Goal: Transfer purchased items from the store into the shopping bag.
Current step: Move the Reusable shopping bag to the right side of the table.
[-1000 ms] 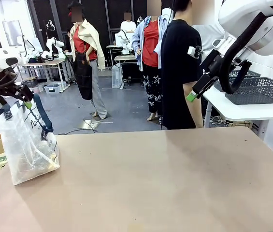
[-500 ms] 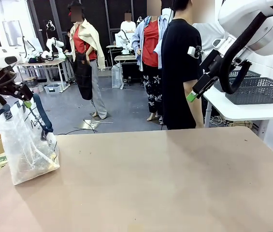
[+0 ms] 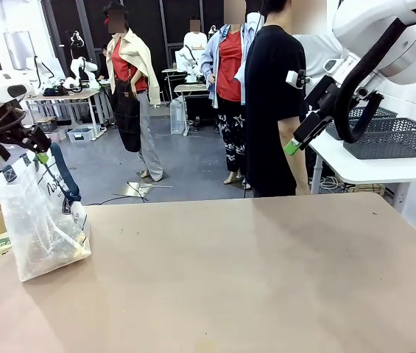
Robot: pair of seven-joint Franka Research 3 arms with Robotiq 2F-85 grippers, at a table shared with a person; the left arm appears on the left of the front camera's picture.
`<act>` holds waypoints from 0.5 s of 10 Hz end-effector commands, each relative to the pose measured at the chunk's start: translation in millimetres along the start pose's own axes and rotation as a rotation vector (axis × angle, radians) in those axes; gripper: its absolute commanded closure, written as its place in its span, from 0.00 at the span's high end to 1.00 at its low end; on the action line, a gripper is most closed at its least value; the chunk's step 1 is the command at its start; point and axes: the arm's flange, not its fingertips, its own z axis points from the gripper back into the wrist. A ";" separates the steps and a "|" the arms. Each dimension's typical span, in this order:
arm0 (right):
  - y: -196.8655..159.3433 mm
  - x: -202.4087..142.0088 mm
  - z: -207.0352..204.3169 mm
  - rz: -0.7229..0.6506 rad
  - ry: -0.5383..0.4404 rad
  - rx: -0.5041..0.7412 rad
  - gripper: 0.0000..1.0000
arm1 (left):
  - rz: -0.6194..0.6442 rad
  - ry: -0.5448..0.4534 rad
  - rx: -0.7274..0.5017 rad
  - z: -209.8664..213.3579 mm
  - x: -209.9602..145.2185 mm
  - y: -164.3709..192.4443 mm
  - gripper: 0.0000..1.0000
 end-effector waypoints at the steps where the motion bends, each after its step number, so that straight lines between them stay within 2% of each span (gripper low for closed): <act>1: -1.2 4.5 0.7 -0.012 0.015 -0.001 1.00 | 0.000 -0.001 0.000 0.3 0.0 0.0 1.00; 2: -1.2 4.5 0.7 -0.012 0.015 -0.001 1.00 | -0.097 0.019 -0.007 -0.3 5.6 -6.9 1.00; 3: -1.2 4.5 0.7 -0.012 0.015 -0.001 1.00 | -0.177 0.023 -0.118 5.5 11.0 -12.1 1.00; 5: -1.2 4.5 0.7 -0.012 0.015 -0.001 1.00 | -0.308 -0.021 -0.221 11.0 24.8 -19.8 1.00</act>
